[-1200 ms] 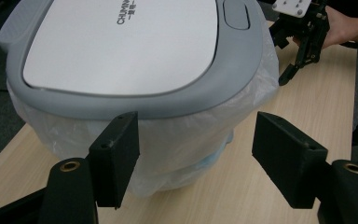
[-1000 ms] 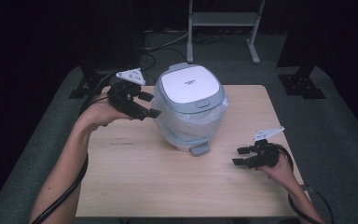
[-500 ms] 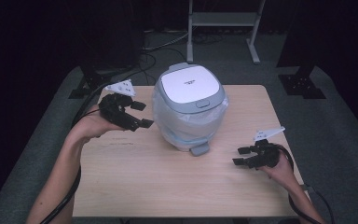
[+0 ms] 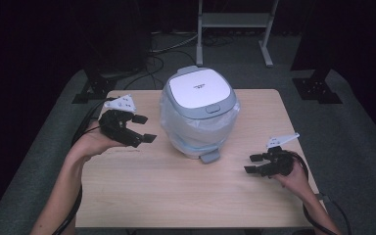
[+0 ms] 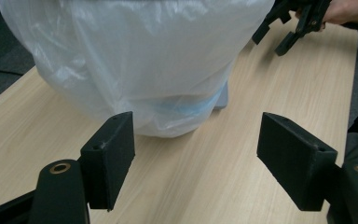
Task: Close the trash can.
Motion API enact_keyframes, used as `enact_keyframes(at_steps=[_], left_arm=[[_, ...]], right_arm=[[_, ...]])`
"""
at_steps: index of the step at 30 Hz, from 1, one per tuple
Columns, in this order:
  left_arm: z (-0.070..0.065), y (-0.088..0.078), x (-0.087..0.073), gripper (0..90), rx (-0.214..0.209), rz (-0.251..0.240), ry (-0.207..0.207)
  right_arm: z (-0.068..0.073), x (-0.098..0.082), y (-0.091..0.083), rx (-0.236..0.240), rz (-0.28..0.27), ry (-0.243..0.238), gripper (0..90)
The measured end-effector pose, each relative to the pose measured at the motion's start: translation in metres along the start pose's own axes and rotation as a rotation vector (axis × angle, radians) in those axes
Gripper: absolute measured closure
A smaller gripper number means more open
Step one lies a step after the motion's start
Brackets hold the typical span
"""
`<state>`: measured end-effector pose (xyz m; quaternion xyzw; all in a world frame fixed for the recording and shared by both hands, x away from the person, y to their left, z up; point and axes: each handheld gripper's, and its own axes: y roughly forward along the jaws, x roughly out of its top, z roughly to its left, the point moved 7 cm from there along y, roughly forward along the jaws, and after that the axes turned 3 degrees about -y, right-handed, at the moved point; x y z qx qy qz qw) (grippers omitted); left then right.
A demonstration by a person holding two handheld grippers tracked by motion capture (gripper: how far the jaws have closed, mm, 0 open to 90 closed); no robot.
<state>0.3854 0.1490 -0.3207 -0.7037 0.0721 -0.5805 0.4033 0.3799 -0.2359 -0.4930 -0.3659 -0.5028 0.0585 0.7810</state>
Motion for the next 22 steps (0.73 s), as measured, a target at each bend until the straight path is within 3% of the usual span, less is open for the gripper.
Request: enact_keyframes(at_steps=[13,22], left_arm=[[-0.006,0.015,-0.035,23.5,0.007,0.034,-0.030],[-0.017,0.026,-0.061,18.5,0.008,0.015,-0.063]], right_arm=[[0.001,-0.001,-0.001,-0.001,-0.003,0.005,35.4],[0.002,-0.001,-0.004,-0.006,-0.009,0.006,35.3]])
